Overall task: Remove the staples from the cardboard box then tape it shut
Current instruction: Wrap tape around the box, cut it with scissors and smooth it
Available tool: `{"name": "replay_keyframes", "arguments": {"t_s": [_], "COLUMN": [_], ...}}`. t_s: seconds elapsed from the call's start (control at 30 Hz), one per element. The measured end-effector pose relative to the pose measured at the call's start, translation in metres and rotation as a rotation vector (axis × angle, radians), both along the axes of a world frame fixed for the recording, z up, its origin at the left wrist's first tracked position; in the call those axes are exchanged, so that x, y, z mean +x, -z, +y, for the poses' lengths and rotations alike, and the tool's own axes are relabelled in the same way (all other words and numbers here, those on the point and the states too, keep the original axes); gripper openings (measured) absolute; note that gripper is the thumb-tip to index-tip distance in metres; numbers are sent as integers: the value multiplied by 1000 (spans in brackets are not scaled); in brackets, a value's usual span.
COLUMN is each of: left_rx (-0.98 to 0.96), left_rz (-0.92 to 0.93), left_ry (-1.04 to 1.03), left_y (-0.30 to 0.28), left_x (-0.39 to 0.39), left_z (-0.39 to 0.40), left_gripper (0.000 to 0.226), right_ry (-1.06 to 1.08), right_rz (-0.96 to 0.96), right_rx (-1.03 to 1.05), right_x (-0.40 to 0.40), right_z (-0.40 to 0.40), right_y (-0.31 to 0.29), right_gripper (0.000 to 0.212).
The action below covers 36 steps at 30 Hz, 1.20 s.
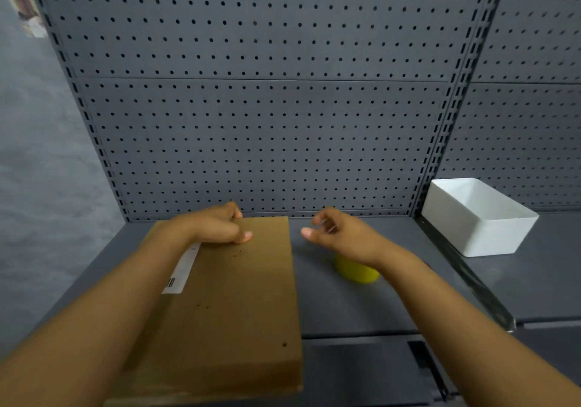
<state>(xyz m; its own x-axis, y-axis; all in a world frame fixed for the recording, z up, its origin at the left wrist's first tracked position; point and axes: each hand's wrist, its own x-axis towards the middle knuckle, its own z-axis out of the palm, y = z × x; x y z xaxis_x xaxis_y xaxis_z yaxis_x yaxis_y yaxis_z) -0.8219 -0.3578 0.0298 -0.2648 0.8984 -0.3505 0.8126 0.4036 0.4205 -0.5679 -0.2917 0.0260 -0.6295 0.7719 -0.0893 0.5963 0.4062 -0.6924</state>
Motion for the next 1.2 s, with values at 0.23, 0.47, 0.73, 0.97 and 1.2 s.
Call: {"name": "replay_keyframes", "arguments": {"t_s": [0.23,0.47,0.73,0.97,1.2], "left_rx": [67,275,354,475,370], "left_rz": [29,-208,-415,-527,-565], "left_ry": [-6,107,96,40,-33], "left_y": [-9,-6,-8,-10,-16], "left_x": [19,62,76,65,55], "left_z": [17,46,55,53,48], "left_gripper": [25,33,33,19,24], "right_ry": [-101,-4,35,18,-8], "right_rz": [-577,-98,90,152,155], "right_rx": [312,224,209,197,207], "right_x": [48,43,21,9,3], "right_z": [28,34,32,22,15], "right_y": [29,33,11,2,-6], "right_gripper": [25,13,13,11,10]}}
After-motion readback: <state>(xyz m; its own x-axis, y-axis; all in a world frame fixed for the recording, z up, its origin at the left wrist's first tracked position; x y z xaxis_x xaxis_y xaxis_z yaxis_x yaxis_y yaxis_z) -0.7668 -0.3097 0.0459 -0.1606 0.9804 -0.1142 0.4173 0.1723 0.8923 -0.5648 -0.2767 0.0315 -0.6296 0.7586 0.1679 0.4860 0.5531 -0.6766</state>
